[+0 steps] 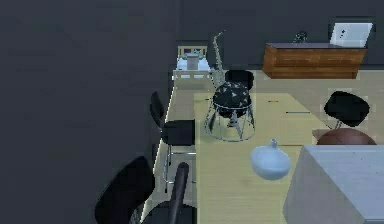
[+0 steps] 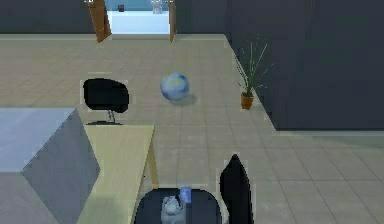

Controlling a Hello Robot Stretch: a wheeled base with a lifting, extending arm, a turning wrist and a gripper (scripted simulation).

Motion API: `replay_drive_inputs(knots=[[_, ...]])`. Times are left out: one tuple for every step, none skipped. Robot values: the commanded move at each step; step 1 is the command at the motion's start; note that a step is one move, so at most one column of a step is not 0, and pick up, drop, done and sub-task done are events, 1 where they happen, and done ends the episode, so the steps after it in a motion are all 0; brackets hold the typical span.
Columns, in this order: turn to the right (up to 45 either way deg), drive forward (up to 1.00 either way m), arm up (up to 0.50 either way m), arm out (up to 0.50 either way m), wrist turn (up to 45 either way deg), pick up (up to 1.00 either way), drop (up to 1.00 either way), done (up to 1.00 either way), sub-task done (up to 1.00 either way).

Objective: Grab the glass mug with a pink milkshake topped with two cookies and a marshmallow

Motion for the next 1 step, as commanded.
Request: replay_drive_inputs(knots=[[0.0, 0.0, 0.5, 0.0, 0.0, 0.0, 0.0, 0.0, 0.0]])
